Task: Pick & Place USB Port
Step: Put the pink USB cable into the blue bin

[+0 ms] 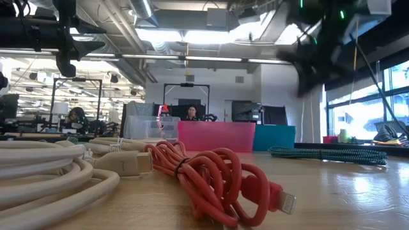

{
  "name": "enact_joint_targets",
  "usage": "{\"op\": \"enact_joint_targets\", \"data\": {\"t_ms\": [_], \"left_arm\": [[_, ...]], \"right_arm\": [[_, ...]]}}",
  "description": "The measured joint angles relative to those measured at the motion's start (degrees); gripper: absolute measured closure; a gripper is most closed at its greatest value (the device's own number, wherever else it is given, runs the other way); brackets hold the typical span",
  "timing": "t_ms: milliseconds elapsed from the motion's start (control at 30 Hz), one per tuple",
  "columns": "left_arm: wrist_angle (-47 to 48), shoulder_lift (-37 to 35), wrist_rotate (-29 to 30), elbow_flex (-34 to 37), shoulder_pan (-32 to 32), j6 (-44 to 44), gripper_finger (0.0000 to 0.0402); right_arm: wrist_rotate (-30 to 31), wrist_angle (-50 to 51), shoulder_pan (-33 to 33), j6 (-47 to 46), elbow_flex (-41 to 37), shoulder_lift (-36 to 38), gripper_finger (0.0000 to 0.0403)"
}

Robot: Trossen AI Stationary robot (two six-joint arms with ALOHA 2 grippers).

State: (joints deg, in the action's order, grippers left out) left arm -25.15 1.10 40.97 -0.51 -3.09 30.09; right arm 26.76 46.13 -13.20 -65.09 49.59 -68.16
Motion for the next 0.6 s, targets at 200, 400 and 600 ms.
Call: {"op": "enact_joint_targets", "data": {"t_ms": [200, 400, 600], "left_arm": [[0.0, 0.0, 0.0, 0.0, 0.0, 0.2, 0.0258], [0.0, 0.0, 0.0, 0.0, 0.0, 0.2, 0.0258], [0.0, 0.0, 0.0, 0.0, 0.0, 0.3, 0.0258]], "right_arm": [[2.2, -0.4, -2.7, 16.0, 13.0, -1.6, 0.037], [-9.7, -0.2, -11.9, 26.9, 20.5, -8.9, 0.037], [-20.5, 2.8, -18.2, 32.3, 20.9, -19.0, 0.037]]}}
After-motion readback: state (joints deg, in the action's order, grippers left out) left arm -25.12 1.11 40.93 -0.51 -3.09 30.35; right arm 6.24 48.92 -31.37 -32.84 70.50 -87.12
